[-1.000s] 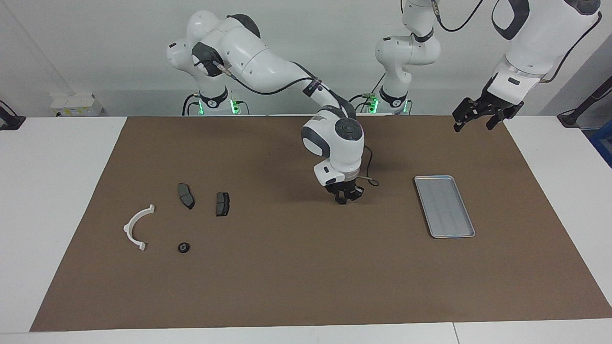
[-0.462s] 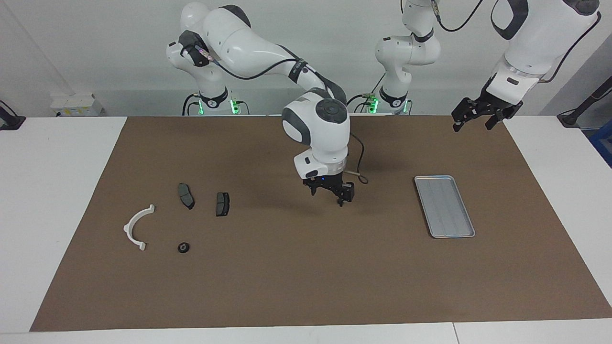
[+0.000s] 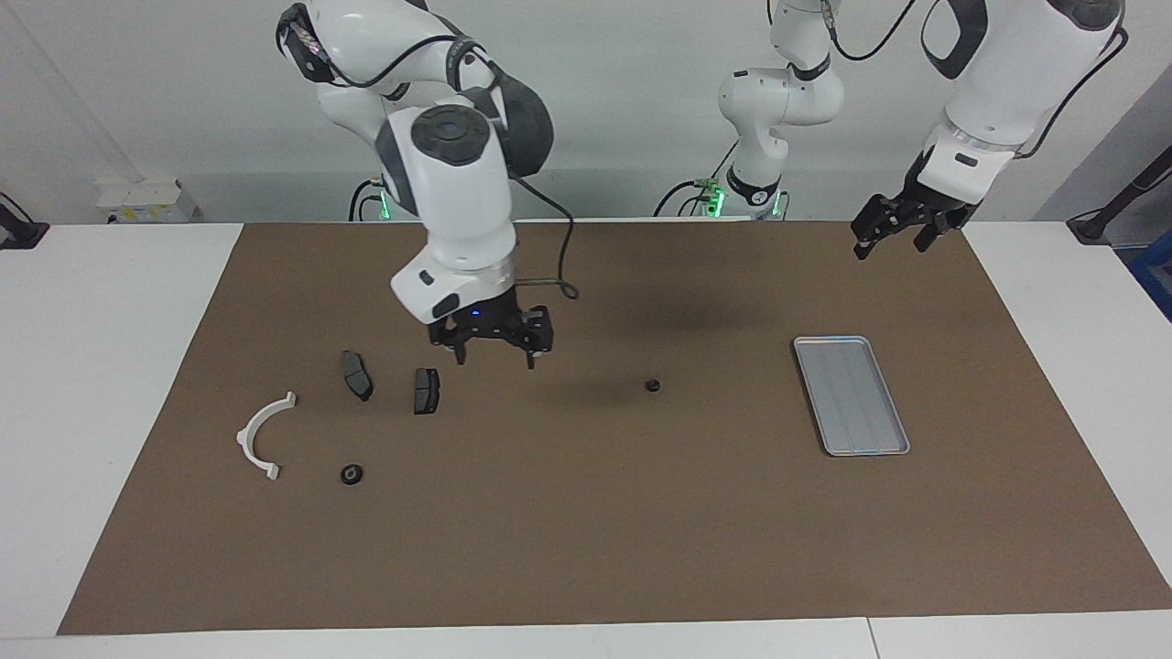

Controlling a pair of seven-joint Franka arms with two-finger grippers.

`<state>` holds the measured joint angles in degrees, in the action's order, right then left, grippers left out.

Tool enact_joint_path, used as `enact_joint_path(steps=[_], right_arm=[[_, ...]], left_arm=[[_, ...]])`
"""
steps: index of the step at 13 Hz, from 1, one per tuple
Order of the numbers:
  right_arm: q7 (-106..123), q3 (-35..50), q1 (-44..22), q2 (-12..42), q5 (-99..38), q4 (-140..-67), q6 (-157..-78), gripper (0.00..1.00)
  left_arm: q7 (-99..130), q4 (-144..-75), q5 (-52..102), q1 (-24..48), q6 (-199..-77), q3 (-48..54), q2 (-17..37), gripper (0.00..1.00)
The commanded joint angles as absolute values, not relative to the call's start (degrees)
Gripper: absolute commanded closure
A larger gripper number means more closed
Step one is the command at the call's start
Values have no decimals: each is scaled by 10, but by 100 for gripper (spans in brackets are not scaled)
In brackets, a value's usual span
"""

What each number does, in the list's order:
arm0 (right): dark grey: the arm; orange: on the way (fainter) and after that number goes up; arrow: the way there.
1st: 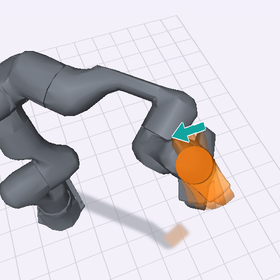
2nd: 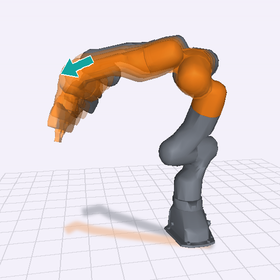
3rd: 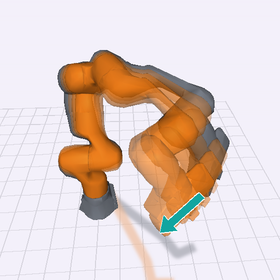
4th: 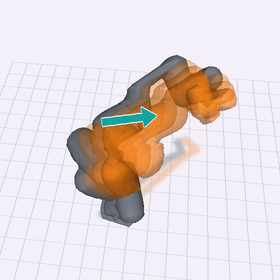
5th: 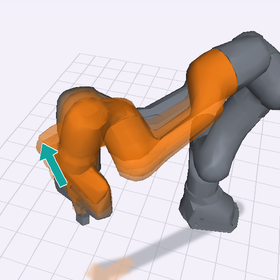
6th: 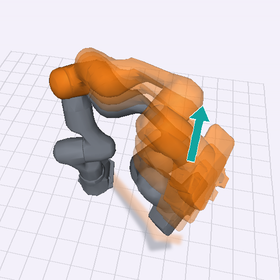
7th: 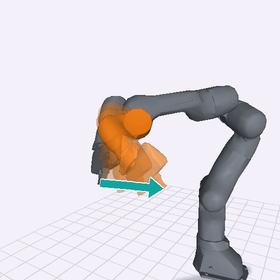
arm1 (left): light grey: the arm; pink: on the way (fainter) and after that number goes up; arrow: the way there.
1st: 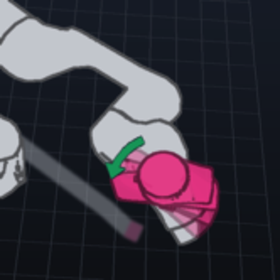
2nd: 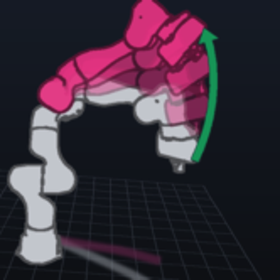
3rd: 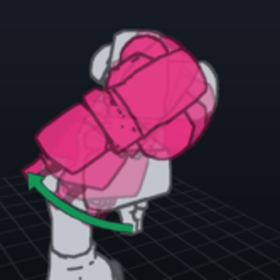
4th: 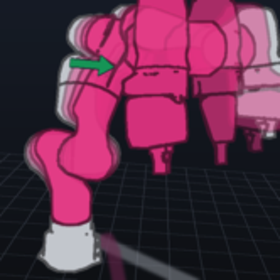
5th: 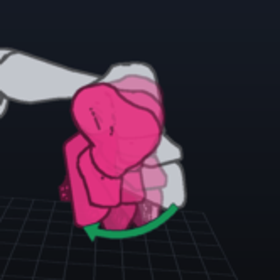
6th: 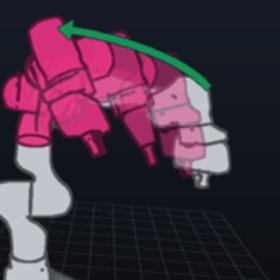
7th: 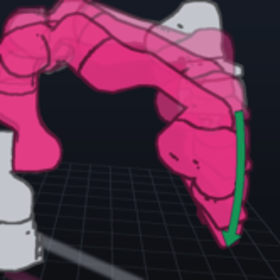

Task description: Pick bearing gear from pile to tray

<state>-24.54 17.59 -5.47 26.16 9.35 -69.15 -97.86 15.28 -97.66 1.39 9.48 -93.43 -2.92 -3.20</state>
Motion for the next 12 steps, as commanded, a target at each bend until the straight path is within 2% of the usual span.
enact_joint_path(steps=[1,5,7,8,11,12], right_arm=[[-94,186,23,253,83,-716,-988,0],[3,185,94,259,90,-758,-1030,0],[2,183,112,268,94,-797,-1073,0],[1,181,113,272,103,-815,-1098,0],[-18,180,128,283,124,-871,-1170,0],[-18,180,133,293,124,-874,-1179,0]], left_arm=[[277,-1057,9,147,-1006,-31,-55,0],[426,-1070,11,215,-1065,-31,29,0],[478,-1148,22,242,-1166,-31,28,0],[500,-1155,24,254,-1181,-31,39,0],[599,-1108,25,301,-1232,-32,158,0],[624,-1096,25,306,-1244,-32,176,0]])
